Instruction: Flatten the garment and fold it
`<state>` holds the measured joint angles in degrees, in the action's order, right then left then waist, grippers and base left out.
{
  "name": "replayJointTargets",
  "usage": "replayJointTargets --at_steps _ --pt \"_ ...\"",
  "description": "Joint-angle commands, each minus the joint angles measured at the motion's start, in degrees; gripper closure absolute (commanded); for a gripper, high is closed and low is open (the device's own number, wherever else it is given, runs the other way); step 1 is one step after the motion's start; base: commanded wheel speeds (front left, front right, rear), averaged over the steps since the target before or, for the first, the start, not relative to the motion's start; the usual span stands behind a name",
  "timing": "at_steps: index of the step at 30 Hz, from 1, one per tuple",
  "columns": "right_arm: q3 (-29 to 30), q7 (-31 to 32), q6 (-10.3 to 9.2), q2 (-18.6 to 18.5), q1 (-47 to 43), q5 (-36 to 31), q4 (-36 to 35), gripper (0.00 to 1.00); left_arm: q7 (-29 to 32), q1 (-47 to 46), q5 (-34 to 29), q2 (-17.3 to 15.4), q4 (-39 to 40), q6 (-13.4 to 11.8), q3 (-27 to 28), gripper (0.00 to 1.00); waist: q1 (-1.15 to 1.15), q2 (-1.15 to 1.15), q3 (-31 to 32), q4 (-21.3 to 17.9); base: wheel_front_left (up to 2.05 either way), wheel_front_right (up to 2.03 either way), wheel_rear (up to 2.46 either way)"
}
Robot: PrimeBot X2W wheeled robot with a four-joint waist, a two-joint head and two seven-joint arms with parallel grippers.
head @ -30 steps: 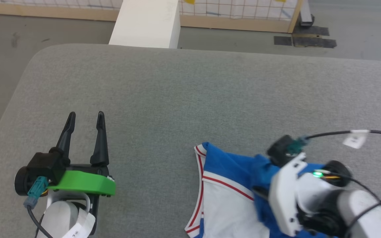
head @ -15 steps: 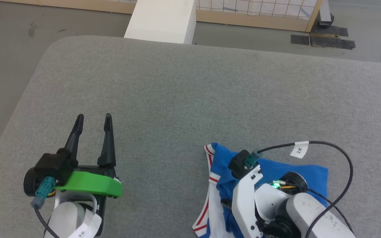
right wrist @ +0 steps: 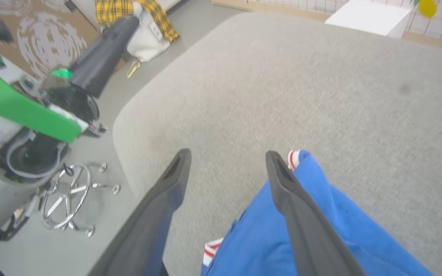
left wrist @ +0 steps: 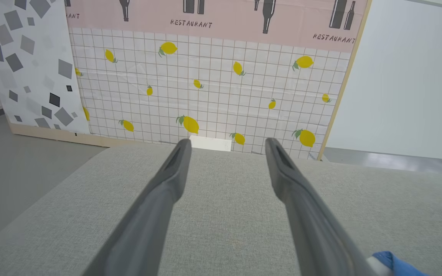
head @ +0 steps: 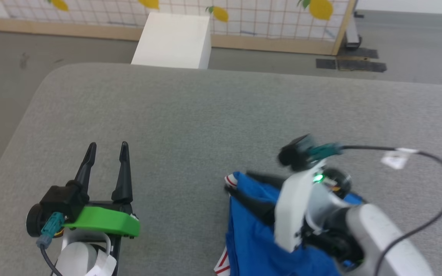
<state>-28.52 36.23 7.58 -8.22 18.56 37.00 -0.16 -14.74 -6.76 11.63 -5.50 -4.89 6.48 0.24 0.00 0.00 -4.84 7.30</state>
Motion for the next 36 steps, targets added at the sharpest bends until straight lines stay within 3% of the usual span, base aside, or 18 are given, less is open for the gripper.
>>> replayJointTargets --at_steps 1,12,18,22,30,36 --pt "1.6 -1.9 -0.09 -0.8 0.6 0.2 -2.1 0.00 -0.3 0.7 -0.7 -0.3 0.1 0.2 0.2 0.00 0.00 0.00 1.7 -1.9 0.00 0.00 0.00" --pt "21.6 -23.5 -0.09 -4.8 -5.3 -4.4 -14.3 0.00 -0.3 1.5 -1.6 -0.5 1.6 -0.6 0.9 0.00 0.00 0.00 2.7 -5.3 0.00 0.00 0.00" --pt "32.1 -32.7 -0.09 -6.0 -12.0 -7.3 -14.8 0.00 -0.3 2.1 -1.8 -0.3 2.1 -1.0 1.4 0.00 0.00 0.00 2.7 -6.0 0.00 0.00 0.00" --pt "35.5 -37.1 -0.09 -6.9 -16.5 -9.5 -12.5 0.00 -0.3 2.4 -1.9 0.0 2.3 -1.4 1.5 0.00 0.00 0.00 2.6 -6.0 0.00 0.00 0.00" --pt "38.5 -40.5 -0.09 -6.1 -22.2 -10.3 -4.7 0.00 -0.3 3.3 -2.0 0.5 2.9 -1.8 1.8 0.00 0.00 0.00 1.9 -5.2 0.00 0.00 0.00" --pt "34.2 -29.0 -0.09 -7.9 -22.5 -10.8 1.9 0.00 -0.3 3.2 -1.8 0.8 2.5 -1.8 1.7 0.00 0.00 0.00 1.3 -4.4 0.00 0.00 0.00"
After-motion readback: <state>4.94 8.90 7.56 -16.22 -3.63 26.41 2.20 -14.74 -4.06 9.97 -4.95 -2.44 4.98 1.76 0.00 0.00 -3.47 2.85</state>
